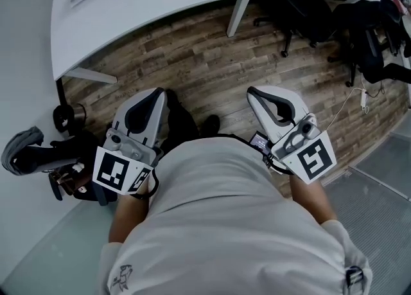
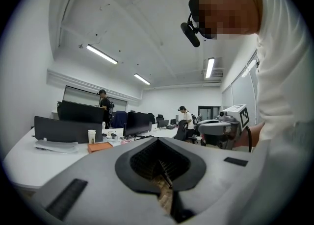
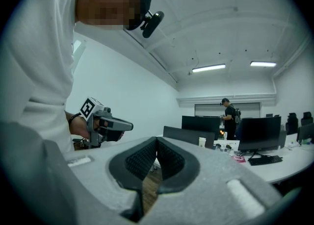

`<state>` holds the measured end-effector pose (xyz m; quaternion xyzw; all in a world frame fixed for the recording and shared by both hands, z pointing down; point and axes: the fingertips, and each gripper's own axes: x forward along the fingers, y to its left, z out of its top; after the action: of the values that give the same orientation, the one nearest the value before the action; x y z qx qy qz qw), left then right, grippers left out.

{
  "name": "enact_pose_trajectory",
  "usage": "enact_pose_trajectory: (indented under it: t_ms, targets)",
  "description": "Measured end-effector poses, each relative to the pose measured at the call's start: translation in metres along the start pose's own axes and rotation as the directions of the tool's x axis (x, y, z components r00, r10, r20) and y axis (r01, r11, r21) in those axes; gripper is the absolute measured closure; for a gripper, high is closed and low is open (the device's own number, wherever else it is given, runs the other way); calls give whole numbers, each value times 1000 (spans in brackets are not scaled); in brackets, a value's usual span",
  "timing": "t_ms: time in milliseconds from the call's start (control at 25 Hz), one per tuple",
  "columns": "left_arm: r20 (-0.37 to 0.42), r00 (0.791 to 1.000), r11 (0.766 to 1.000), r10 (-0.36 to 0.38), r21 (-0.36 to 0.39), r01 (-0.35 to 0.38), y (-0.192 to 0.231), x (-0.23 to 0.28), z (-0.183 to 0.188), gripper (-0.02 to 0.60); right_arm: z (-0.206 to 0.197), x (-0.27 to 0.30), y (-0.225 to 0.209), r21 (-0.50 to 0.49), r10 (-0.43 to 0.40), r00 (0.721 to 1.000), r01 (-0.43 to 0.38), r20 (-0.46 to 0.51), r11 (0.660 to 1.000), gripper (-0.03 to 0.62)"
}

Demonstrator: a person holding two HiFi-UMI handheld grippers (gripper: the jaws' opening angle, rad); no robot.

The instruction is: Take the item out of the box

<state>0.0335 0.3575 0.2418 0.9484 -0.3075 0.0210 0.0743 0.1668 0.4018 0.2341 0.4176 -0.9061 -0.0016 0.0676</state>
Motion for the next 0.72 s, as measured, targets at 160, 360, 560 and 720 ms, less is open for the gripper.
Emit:
enact_pose_trajectory:
  t_ms: [160, 360, 560, 720]
  targets:
    - [20, 1000, 1000, -11, 4, 11, 10, 5, 4, 584, -5, 9, -5, 11, 0, 1000, 0, -15, 1000, 591]
    - [21, 1000, 1000, 1, 2, -1, 32, 9, 3, 584, -10, 23, -13, 29, -4, 1000, 5, -23, 1000, 591]
    - [20, 1000, 1000, 2, -5, -1, 68, 23, 4, 584, -12, 54, -28, 34, -7, 999, 8, -40, 999, 589]
    - [36, 999, 1000, -14, -5, 14, 100, 34, 11, 584, -12, 87, -42, 29, -7, 999, 9, -50, 1000, 589]
